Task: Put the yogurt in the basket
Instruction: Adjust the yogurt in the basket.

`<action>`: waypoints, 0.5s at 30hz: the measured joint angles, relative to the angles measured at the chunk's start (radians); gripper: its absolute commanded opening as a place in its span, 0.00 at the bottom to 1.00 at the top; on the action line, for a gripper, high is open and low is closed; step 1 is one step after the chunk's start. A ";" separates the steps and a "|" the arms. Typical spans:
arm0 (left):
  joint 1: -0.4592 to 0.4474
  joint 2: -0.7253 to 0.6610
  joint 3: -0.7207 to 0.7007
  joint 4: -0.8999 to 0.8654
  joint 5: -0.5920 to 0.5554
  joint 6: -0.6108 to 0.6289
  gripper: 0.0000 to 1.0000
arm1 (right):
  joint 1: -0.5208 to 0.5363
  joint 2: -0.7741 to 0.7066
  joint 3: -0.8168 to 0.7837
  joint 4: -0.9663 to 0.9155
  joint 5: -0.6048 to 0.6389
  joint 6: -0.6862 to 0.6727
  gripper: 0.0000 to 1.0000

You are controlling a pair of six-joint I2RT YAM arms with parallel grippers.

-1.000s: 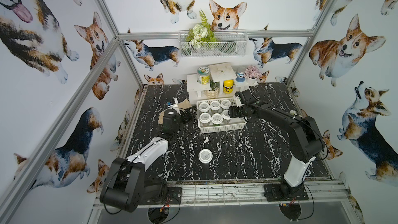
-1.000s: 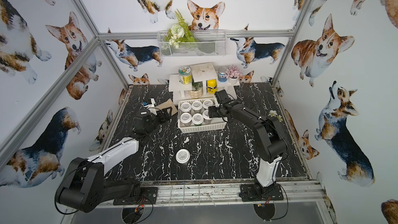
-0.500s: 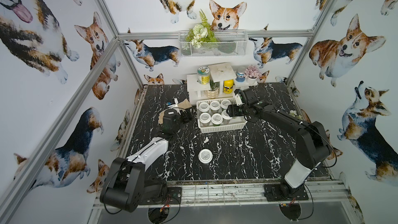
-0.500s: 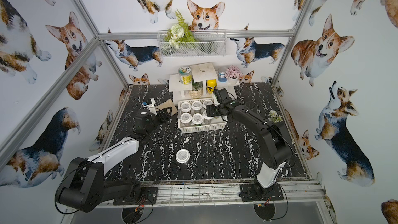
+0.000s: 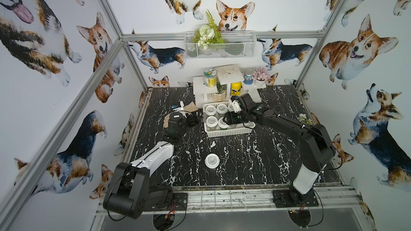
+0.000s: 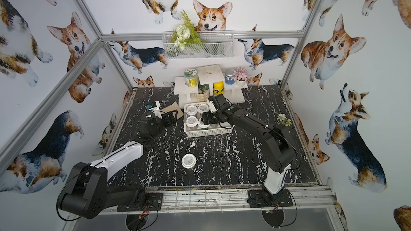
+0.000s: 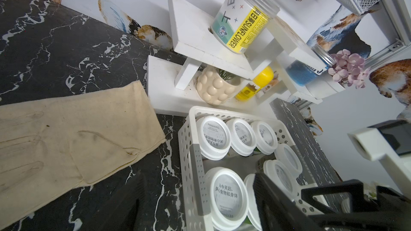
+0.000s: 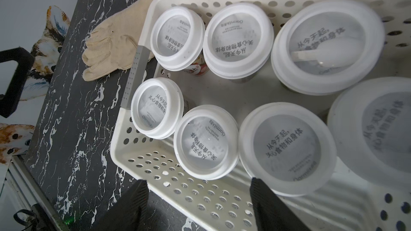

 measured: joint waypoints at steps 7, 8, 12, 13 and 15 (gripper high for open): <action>0.000 0.000 0.000 0.000 0.000 0.000 0.81 | 0.003 0.025 0.000 0.006 -0.011 0.013 0.78; 0.000 0.000 0.000 0.000 0.000 0.000 0.81 | 0.003 0.027 0.000 0.008 -0.011 0.012 0.78; 0.000 0.000 0.000 0.000 0.000 0.000 0.81 | 0.003 0.040 -0.001 0.009 -0.011 0.012 0.78; 0.000 0.000 0.000 0.000 0.000 0.000 0.81 | 0.003 0.043 -0.002 0.009 -0.014 0.012 0.78; 0.000 0.000 0.001 0.000 0.000 0.000 0.82 | 0.003 0.048 -0.002 0.012 -0.018 0.012 0.78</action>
